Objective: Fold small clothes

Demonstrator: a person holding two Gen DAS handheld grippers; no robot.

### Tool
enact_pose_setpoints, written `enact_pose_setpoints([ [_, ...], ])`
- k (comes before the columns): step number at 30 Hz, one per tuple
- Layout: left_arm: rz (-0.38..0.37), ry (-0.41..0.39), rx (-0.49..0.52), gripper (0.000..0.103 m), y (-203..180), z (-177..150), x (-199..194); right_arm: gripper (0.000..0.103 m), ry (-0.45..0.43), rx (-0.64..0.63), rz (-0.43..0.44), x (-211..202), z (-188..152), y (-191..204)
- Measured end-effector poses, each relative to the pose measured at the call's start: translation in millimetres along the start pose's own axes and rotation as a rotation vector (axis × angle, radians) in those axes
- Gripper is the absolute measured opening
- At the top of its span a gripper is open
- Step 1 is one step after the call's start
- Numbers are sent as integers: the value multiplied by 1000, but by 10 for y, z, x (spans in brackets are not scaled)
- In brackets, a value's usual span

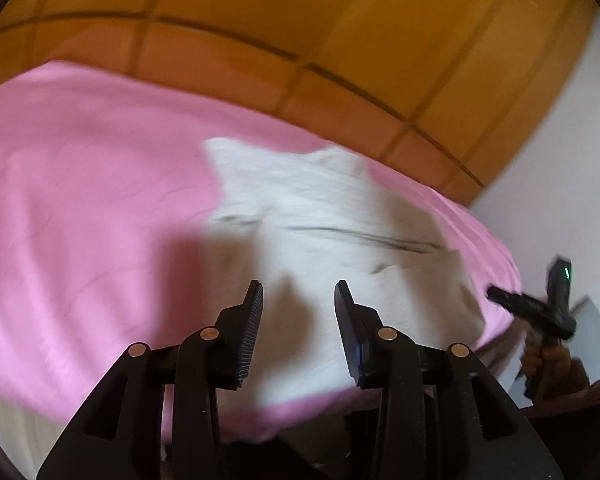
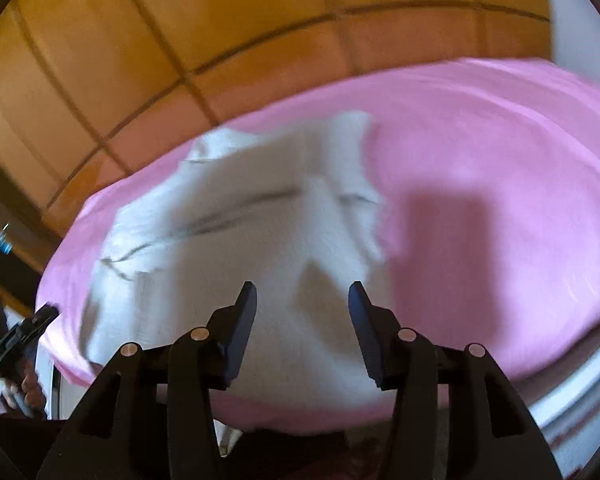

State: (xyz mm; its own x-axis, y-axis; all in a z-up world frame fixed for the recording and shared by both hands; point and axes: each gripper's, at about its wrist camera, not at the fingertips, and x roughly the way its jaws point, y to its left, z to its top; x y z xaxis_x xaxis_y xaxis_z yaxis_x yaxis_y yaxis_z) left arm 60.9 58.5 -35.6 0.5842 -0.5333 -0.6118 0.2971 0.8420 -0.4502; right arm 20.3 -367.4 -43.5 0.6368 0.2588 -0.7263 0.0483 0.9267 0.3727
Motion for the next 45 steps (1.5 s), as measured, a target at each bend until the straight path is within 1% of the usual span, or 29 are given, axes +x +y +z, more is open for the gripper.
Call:
enact_pose_setpoints([
  [1, -14, 26, 48, 35, -113, 38, 162, 47, 3, -31, 20, 89, 25, 130],
  [3, -10, 67, 103, 35, -251, 65, 388, 47, 36, -106, 36, 326, 28, 407],
  [4, 0, 107, 134, 41, -324, 78, 557, 47, 49, -129, 31, 427, 16, 497],
  [5, 16, 132, 162, 56, -380, 84, 699, 47, 65, -146, 25, 528, -1, 556],
  [6, 29, 139, 175, 59, -402, 78, 774, 46, 89, -161, 13, 642, -16, 619],
  [7, 46, 153, 193, 59, -420, 59, 879, 45, 110, -186, -16, 766, -40, 675],
  [8, 56, 175, 202, 59, -426, 49, 972, 40, 121, -205, -45, 861, -55, 708],
  [9, 70, 194, 205, 55, -422, 34, 1058, 33, 126, -216, -68, 935, -70, 729],
  [10, 98, 200, 203, 33, -399, 14, 1139, 29, 125, -213, -70, 958, -73, 726],
  [11, 143, 187, 201, 13, -374, -6, 1159, 13, 122, -207, -63, 958, -67, 718],
  [12, 144, 166, 193, 7, -355, -9, 1133, 6, 119, -208, -63, 947, -60, 715],
  [13, 127, 142, 178, 5, -335, -31, 1060, 6, 117, -209, -61, 915, -49, 693],
  [15, 118, 92, 171, 4, -348, -32, 949, 5, 103, -200, -60, 829, -18, 657],
  [18, 112, 41, 174, 3, -365, -10, 784, 4, 67, -203, -46, 685, 26, 701],
  [22, 103, -54, 162, 3, -402, 127, 553, 4, -39, -201, -13, 344, 162, 785],
  [23, 109, -63, 164, 3, -409, 151, 561, 4, -52, -198, -16, 352, 197, 790],
  [25, 138, -51, 163, 3, -382, 209, 684, 4, -68, -189, -31, 424, 240, 780],
  [26, 158, -34, 161, 3, -379, 226, 792, 4, -59, -176, -44, 535, 253, 760],
  [30, 252, 78, 158, 3, -305, 213, 1284, 4, 36, -141, -106, 1037, 191, 639],
  [31, 267, 75, 165, 3, -293, 172, 1330, 4, 55, -128, -105, 1147, 132, 598],
  [33, 271, 78, 177, 4, -311, 135, 1302, 5, 33, -123, -101, 1140, 102, 585],
  [34, 262, 80, 165, 4, -309, 138, 1258, 5, 34, -116, -97, 1128, 103, 580],
  [36, 238, 63, 137, 10, -285, 151, 1147, 7, 37, -99, -78, 1116, 114, 553],
  [37, 240, 43, 142, 15, -278, 154, 1062, 7, 38, -101, -76, 1114, 115, 547],
  [39, 287, 5, 156, 25, -251, 146, 924, 7, 37, -104, -78, 1107, 112, 559],
  [40, 296, 1, 160, 31, -224, 139, 870, 7, 36, -105, -81, 1109, 116, 556],
  [42, 320, 0, 159, 44, -160, 137, 802, 9, 36, -102, -82, 1106, 125, 572],
  [43, 323, 6, 156, 56, -122, 141, 790, 10, 36, -100, -78, 1096, 129, 571],
  [45, 344, 16, 139, 57, -55, 160, 796, 12, 38, -100, -75, 1087, 133, 577],
])
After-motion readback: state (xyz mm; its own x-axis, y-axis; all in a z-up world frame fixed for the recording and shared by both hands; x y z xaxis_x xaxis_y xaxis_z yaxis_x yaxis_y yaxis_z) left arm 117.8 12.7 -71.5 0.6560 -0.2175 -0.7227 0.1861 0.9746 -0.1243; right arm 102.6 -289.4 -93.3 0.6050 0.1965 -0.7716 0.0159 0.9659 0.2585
